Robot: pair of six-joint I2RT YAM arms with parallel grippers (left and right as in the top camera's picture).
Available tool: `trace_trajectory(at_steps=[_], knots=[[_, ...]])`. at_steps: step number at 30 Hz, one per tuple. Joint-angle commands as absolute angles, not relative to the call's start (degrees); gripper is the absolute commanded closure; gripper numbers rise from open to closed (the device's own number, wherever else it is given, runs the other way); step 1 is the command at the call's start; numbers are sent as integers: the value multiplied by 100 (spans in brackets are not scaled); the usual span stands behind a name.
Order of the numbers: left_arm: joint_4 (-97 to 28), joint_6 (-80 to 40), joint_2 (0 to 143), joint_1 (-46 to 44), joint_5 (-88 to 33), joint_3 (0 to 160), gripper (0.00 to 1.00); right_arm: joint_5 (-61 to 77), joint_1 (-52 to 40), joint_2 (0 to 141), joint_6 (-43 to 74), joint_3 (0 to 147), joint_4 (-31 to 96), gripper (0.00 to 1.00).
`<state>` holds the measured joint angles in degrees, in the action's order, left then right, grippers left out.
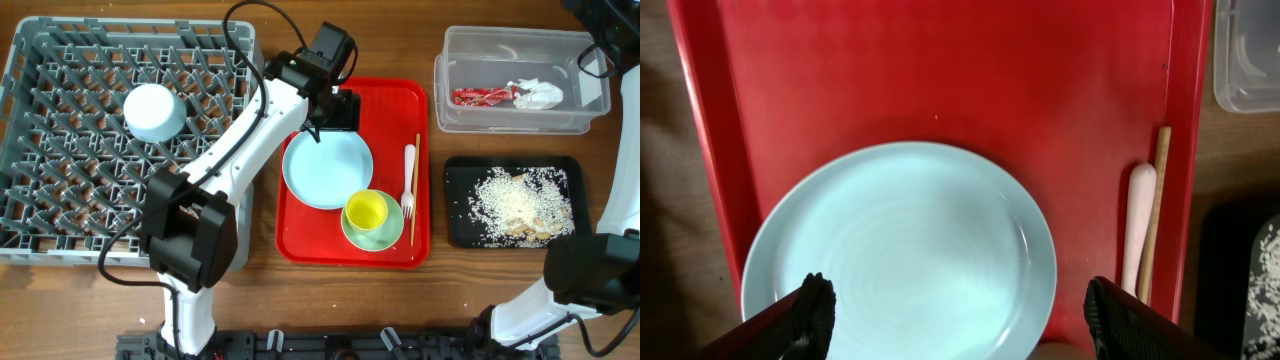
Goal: Sort waste into correct bins and load items into the dishwasher rack
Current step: 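Reach the left gripper to the yellow cup on the green saucer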
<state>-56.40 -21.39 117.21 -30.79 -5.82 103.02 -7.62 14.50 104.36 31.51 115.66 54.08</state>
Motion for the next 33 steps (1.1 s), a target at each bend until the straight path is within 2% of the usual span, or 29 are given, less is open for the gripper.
trace_trajectory(at_steps=[1, 6, 10, 13, 18, 27, 30, 33], knots=[[-5784, -2163, 11142, -3048, -808, 10313, 23, -875, 1433, 10490, 3509, 11581, 5378, 0], [-6632, -1684, 10014, -3162, -849, 10313, 25, -878, 1433, 10490, 3509, 11581, 5378, 0], [-7478, -1664, 9872, -3704, -1214, 10278, 25, -878, 1433, 10490, 3509, 11581, 5380, 1], [-7113, -1369, 9950, -4458, -1328, 9913, 21, -875, 1433, 10490, 3509, 11581, 5378, 0], [-6248, -1367, 10372, -5426, -462, 9275, 13, -875, 1433, 10490, 3509, 11581, 5380, 0], [-6114, -919, 11660, -5516, -482, 9255, 16, -875, 1433, 10490, 3509, 11581, 5378, 0], [-6066, -919, 11714, -5511, -397, 9253, 20, -878, 1433, 10490, 3511, 11581, 5378, 0], [-6049, -919, 11714, -5518, -397, 9253, 33, -878, 1433, 10490, 3509, 11581, 5380, 1]])
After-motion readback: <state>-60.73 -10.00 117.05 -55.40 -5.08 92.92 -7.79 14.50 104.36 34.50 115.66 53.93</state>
